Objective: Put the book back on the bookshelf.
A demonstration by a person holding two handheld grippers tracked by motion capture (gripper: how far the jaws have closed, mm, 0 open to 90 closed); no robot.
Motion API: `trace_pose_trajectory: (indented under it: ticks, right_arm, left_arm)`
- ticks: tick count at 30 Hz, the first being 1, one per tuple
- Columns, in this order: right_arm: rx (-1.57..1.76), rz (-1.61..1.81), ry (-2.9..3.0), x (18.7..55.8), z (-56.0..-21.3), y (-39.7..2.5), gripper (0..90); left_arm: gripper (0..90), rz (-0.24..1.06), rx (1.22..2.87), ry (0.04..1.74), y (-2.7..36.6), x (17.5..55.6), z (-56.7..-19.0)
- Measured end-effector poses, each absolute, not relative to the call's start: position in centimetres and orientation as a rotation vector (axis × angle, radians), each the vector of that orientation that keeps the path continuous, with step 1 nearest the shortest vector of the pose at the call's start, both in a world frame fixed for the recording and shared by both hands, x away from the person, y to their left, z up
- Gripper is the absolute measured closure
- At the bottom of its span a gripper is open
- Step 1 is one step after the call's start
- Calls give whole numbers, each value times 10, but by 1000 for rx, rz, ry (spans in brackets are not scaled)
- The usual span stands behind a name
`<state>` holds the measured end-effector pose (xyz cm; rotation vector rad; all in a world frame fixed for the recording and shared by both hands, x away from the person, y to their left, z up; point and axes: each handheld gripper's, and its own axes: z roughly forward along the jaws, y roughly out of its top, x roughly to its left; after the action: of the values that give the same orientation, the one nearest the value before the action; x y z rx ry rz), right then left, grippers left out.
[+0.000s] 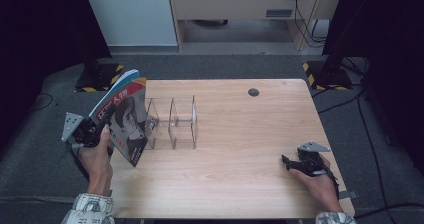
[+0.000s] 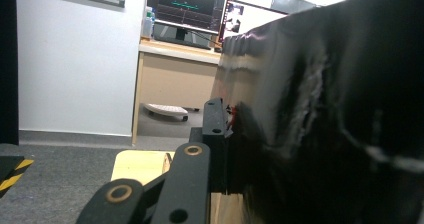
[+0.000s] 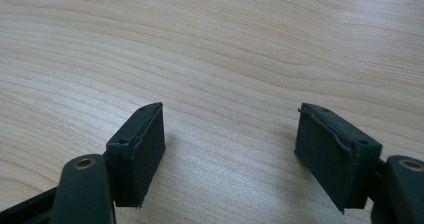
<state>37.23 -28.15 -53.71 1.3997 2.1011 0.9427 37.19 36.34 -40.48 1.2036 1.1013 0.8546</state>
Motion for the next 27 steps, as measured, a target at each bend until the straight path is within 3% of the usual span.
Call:
trace_pose_trajectory:
  ticks: [14,19,27]
  right_arm:
    - [1393,948,2105,372,-537,-281,278]
    - [1391,947,2106,372,-537,-281,277]
    - [1398,948,2103,372,-537,-281,275]
  left_arm:
    - [724,838,1224,1124,364,375,-404]
    - [629,847,1234,1130,363,373,-403]
    - [397,889,1265,1133,356,372,-400]
